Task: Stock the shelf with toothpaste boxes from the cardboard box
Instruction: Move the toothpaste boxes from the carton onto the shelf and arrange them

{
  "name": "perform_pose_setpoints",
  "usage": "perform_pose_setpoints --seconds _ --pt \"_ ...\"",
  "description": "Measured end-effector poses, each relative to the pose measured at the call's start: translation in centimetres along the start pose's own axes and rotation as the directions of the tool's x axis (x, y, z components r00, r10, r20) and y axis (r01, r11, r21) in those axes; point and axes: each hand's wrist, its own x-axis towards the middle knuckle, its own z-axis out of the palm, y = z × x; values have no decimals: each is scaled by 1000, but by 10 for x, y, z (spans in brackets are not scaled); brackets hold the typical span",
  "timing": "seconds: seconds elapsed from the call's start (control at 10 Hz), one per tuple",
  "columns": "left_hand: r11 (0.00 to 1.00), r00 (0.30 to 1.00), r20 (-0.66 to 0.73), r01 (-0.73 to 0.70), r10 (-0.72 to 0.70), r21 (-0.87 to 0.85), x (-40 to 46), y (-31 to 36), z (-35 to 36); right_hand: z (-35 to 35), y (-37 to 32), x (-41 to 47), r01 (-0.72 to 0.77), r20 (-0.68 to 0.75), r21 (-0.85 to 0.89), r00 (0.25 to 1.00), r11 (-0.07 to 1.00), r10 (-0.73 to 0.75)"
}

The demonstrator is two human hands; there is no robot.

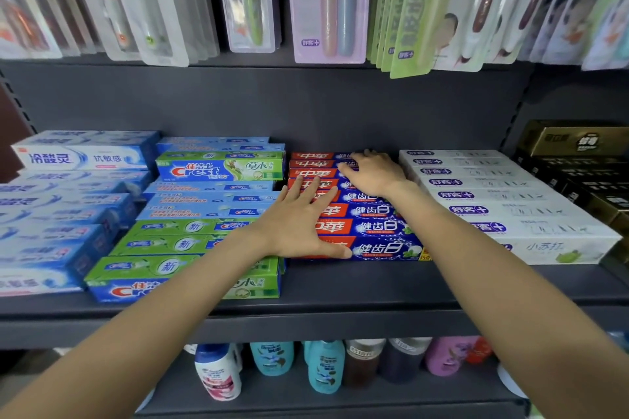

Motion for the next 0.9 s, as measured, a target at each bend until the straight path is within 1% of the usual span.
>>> perform_pose_setpoints --seconds 0.1,0.2,0.4,0.5,0.9 --pt "1000 1000 0 -1 1 -6 1 -1 0 1 -2 -1 13 -8 -14 1000 1000 -13" --pt "1000 1000 -5 -1 0 -13 2 0 -1 1 -3 1 -1 -42 -84 999 996 -2" --pt "1000 1000 -19 -2 2 -31 2 -2 0 -2 0 1 -15 -4 -61 1000 998 15" --pt "1000 1000 -18 0 -1 -25 1 -1 1 -6 2 -2 -20 17 -84 1000 996 21" --pt "1000 1000 -12 14 -14 -13 1 1 -1 -4 -1 -5 -84 -10 -37 996 996 84"
